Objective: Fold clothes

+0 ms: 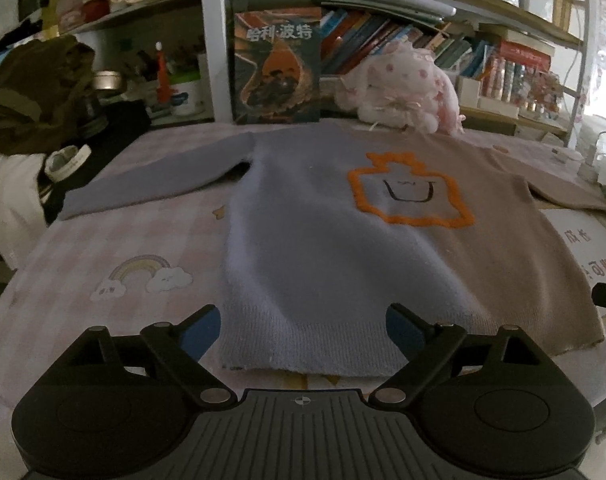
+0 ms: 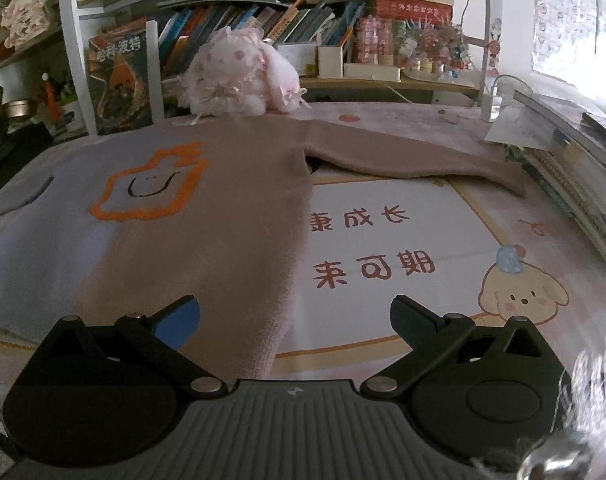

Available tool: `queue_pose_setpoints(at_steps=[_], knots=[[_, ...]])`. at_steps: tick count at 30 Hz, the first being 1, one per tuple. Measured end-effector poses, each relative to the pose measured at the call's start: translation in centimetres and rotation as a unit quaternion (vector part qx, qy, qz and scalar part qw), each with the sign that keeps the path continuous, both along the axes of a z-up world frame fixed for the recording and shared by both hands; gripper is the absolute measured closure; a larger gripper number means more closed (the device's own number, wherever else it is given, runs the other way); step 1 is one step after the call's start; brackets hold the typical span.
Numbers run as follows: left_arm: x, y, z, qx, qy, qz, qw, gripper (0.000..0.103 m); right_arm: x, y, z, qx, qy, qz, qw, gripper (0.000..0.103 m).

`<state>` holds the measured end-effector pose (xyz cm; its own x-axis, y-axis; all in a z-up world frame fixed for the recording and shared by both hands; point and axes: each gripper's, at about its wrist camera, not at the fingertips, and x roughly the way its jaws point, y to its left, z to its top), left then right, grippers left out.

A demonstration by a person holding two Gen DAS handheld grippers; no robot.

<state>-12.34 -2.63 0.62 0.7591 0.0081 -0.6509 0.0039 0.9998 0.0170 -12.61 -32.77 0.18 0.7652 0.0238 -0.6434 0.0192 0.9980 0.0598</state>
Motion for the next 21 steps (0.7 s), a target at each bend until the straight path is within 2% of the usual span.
queue_pose_setpoints(at_steps=[8, 16, 21], knots=[[1.6, 4.0, -0.1, -0.003, 0.003, -0.066, 0.9978, 0.011, -0.6, 4.3, 0.3, -0.005, 0.001, -0.048, 0.999, 0.0], [3.5, 9.1, -0.1, -0.002, 0.001, -0.137, 0.9905, 0.011, -1.3, 10.7, 0.7, -0.007, -0.002, -0.091, 0.996, 0.0], [4.4, 12.4, -0.2, 0.001, -0.009, -0.157, 0.9875, 0.011, -1.6, 14.2, 0.3, -0.008, -0.003, -0.114, 0.993, 0.0]])
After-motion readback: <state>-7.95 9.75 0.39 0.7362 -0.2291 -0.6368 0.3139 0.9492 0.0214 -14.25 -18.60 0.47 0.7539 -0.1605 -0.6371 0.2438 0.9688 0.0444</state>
